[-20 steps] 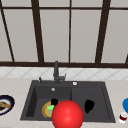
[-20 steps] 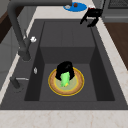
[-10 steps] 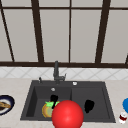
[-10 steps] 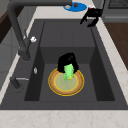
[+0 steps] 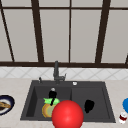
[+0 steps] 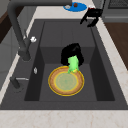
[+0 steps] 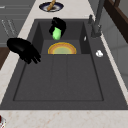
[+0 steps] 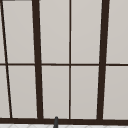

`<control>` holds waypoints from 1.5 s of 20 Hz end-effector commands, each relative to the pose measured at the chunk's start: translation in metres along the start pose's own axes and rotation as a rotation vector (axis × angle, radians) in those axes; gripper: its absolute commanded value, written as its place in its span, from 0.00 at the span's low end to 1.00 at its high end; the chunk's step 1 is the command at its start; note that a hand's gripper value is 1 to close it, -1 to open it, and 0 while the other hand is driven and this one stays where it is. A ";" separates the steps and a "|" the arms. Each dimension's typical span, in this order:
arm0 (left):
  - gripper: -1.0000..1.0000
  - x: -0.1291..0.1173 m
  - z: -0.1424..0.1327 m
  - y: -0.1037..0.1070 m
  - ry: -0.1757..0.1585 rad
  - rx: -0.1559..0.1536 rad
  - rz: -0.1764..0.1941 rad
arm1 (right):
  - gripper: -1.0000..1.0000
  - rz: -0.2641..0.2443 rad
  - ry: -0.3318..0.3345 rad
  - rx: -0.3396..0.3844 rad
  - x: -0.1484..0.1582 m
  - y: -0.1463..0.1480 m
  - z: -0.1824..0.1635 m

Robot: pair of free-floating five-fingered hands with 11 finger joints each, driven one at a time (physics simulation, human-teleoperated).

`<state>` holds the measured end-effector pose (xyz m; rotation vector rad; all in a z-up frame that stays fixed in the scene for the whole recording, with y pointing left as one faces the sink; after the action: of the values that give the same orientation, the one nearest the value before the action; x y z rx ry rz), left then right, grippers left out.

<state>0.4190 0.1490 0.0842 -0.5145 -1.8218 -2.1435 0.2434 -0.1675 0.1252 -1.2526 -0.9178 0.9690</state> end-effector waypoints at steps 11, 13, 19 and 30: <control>1.00 0.080 0.067 0.070 -0.011 0.017 -0.007 | 0.50 0.000 0.000 0.000 0.000 0.000 0.000; 1.00 0.092 0.079 0.075 -0.014 0.013 -0.003 | 0.50 0.000 0.000 0.000 0.000 0.000 0.000; 1.00 0.114 0.116 0.088 -0.027 0.023 -0.004 | 0.50 0.000 0.000 0.000 0.000 0.000 0.000; 1.00 0.161 0.178 0.116 -0.037 0.014 -0.019 | 0.50 0.000 0.000 0.000 0.000 0.000 0.000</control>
<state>0.3457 0.2933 0.2641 -0.5237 -1.8444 -2.1268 0.2434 -0.1675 0.1252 -1.2526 -0.9178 0.9690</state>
